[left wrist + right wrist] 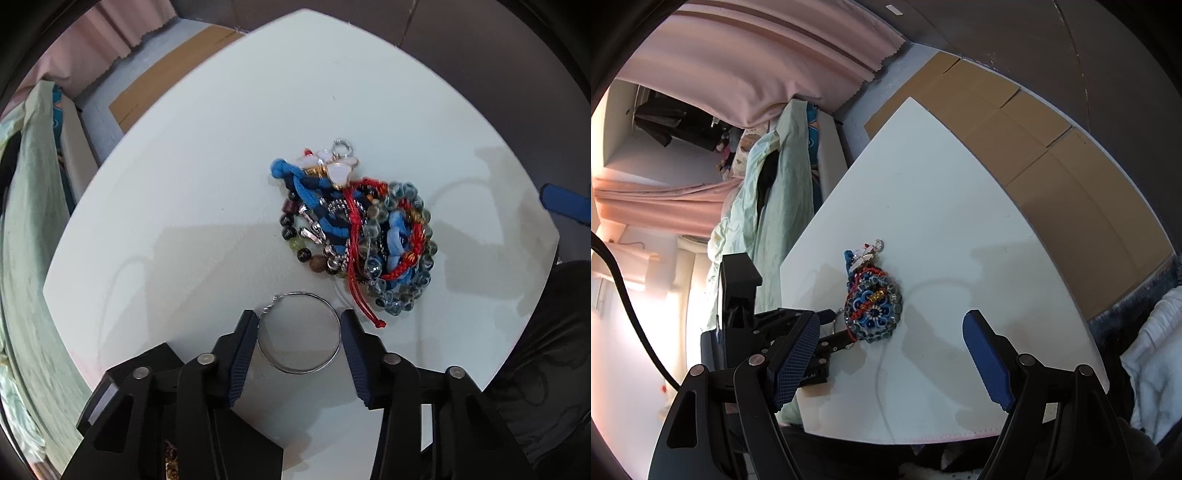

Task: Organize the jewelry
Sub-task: 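Close the left gripper on the rim of the silver hoop earring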

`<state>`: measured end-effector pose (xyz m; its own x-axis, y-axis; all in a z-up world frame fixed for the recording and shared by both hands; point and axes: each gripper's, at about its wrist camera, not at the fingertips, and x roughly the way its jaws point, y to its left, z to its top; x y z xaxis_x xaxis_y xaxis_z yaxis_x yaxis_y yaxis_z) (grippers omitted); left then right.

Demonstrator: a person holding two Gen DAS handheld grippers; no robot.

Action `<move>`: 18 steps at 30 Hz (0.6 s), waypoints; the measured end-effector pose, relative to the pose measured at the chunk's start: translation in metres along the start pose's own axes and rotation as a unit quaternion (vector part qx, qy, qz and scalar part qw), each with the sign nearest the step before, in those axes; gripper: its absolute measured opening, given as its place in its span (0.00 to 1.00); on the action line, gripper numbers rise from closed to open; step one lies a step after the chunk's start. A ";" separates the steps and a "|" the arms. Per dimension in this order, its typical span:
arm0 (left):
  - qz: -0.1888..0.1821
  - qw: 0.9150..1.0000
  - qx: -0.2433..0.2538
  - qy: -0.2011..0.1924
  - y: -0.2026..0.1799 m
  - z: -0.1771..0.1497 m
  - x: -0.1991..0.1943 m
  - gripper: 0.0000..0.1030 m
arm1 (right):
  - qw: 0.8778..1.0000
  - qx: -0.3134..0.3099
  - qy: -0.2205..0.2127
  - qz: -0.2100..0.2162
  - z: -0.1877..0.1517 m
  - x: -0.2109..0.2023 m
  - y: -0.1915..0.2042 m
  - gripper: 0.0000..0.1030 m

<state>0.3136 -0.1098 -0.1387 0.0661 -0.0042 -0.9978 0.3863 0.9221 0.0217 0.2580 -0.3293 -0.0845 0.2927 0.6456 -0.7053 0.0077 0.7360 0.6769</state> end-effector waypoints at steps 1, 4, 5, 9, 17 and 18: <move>-0.003 1.000 -0.009 0.008 -0.001 -0.006 -0.002 0.02 | 1.000 -0.001 0.000 -0.001 0.000 0.001 0.000 0.78; -0.008 1.000 -0.021 -0.009 0.006 -0.009 -0.013 0.02 | 1.000 -0.004 0.003 -0.007 0.001 0.004 0.002 0.78; -0.008 1.000 -0.022 -0.008 0.006 -0.010 -0.015 0.02 | 1.000 -0.005 0.003 -0.009 0.001 0.005 0.003 0.78; -0.030 0.999 -0.028 -0.023 0.002 -0.013 -0.025 0.02 | 1.000 -0.009 0.007 -0.011 0.000 0.009 0.006 0.78; -0.035 0.999 0.023 -0.021 -0.037 -0.023 -0.033 0.73 | 1.000 -0.016 0.008 -0.020 0.001 0.010 0.006 0.78; -0.035 0.999 0.022 -0.020 -0.040 -0.023 -0.033 0.73 | 1.000 -0.014 0.007 -0.019 0.001 0.009 0.006 0.78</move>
<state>0.2743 -0.1379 -0.1079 0.0729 -0.0847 -0.9937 0.4318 0.9008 -0.0451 0.2614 -0.3192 -0.0870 0.2790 0.6196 -0.7336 -0.0088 0.7656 0.6433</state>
